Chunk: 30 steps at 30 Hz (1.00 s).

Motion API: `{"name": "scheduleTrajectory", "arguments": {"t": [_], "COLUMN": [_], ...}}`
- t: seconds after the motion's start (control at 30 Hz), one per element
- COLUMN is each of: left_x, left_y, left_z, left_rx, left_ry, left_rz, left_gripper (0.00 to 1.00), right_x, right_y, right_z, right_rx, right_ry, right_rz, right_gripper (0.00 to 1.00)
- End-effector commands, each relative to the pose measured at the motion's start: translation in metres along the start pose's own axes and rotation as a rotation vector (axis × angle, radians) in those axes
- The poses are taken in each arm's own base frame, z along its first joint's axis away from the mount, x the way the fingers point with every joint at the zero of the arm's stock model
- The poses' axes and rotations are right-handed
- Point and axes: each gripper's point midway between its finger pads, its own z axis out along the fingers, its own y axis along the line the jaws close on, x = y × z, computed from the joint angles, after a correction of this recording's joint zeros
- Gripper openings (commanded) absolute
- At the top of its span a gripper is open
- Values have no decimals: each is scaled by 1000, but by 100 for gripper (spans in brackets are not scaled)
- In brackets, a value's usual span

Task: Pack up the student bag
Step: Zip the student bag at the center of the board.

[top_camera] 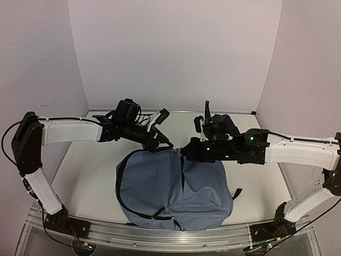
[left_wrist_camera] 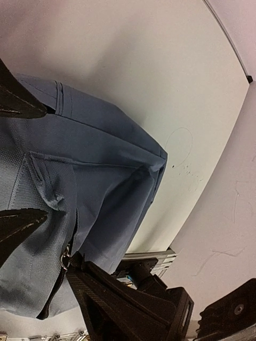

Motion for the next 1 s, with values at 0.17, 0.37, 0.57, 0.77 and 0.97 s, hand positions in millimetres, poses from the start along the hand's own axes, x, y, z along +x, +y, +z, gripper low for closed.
{"name": "scheduleTrajectory", "arguments": {"t": [0.17,0.37,0.57,0.77,0.97], "left_x": [-16,-7,1,10,17], "left_y": [-10,-13,-17,-17,-7], "left_z": [18,24,26,27,34], "left_rx": [117,151,172,162,123], "left_ry": [-5,21,37,49,80], "left_rz": [29,11,1,-6,-23], "left_gripper": [47,46,53,57,39], "right_x": [-10,-11,-11,-12,-13], "right_y": [12,12,11,10,11], "right_z": [-16,-17,-17,-17,-17], "right_rx": [-45,-44,-41,-39,-39], "right_ry": [-44,-50,-52,-54,-58], "right_rz": [18,19,20,21,23], "right_gripper": [0,0,0,0,0]}}
